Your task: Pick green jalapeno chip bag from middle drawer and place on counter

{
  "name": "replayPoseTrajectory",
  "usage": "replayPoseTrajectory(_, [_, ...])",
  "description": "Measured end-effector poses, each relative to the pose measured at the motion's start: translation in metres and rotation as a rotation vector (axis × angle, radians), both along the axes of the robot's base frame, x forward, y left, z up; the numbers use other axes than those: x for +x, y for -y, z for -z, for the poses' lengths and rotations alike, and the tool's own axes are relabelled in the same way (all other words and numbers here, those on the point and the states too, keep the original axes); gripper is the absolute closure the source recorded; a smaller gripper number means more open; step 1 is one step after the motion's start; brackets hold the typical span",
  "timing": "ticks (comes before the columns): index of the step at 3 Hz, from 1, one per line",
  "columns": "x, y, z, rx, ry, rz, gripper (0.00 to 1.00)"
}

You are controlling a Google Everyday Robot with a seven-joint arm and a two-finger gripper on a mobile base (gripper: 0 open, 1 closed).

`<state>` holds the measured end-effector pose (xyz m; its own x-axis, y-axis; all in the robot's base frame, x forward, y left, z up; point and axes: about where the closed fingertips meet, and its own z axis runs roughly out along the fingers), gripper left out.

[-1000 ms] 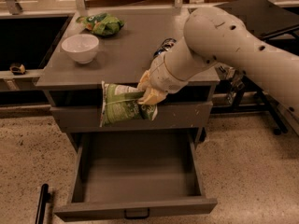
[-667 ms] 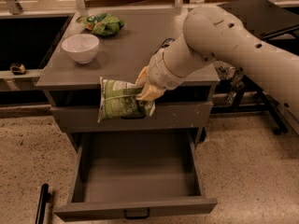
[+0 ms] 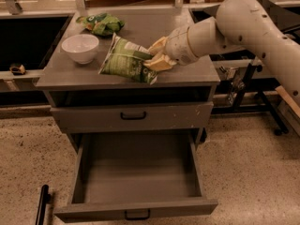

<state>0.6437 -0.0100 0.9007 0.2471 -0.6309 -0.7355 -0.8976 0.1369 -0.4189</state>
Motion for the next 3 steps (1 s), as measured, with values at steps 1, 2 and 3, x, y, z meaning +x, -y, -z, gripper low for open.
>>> replayPoseTrajectory(1, [0.038,0.003,-0.02,0.128,-0.028,0.061,1.0])
replayPoseTrajectory(2, [0.069,-0.011,-0.022,0.169,-0.099,0.11,1.0])
replayPoseTrajectory(3, [0.088,-0.046,-0.009,0.206,-0.212,0.172,0.82])
